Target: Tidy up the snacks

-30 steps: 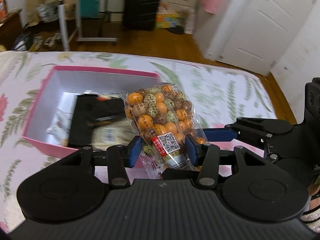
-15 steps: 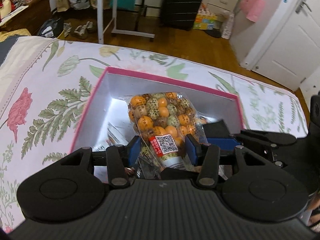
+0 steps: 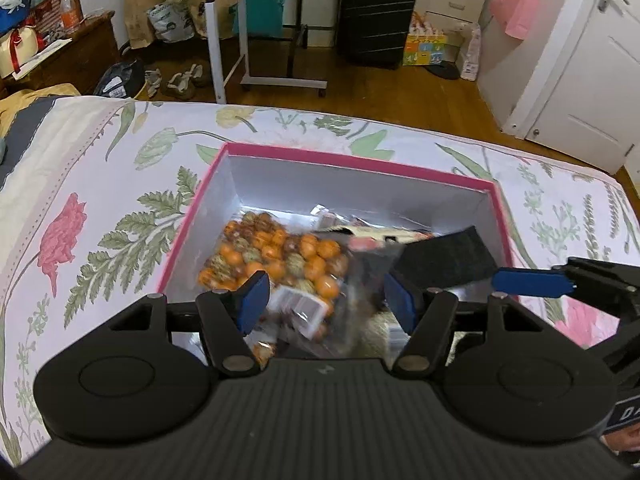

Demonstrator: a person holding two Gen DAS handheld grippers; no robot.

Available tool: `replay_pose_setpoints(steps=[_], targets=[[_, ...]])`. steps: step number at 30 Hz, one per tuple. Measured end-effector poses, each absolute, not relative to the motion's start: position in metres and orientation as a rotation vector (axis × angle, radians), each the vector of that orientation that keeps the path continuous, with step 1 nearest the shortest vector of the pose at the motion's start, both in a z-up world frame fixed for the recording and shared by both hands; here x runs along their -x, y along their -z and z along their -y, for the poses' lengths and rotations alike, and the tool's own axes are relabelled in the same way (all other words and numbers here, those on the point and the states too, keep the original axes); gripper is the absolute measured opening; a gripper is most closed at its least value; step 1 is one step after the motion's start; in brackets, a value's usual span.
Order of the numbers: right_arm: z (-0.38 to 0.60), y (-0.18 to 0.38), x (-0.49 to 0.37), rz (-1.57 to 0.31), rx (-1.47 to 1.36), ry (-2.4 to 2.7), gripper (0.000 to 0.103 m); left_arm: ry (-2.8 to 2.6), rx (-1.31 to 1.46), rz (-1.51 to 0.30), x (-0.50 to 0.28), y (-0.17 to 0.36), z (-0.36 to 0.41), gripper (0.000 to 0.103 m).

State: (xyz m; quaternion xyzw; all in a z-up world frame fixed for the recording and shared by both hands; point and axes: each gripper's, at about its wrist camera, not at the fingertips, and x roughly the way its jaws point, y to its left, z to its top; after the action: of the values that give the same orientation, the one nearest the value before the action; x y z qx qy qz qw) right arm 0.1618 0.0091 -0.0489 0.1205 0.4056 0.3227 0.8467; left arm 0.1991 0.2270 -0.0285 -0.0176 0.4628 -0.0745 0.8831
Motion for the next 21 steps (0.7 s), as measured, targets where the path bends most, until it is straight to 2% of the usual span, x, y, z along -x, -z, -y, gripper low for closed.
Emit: replay_pose_setpoints(steps=[7, 21], targets=[[0.031, 0.03, -0.105, -0.757, -0.189, -0.547, 0.086, 0.22, 0.072, -0.94, -0.156, 0.011, -0.208, 0.061], [0.092, -0.03, -0.039, -0.702, -0.094, -0.302, 0.085, 0.314, 0.007, -0.872, -0.085, -0.044, -0.143, 0.063]])
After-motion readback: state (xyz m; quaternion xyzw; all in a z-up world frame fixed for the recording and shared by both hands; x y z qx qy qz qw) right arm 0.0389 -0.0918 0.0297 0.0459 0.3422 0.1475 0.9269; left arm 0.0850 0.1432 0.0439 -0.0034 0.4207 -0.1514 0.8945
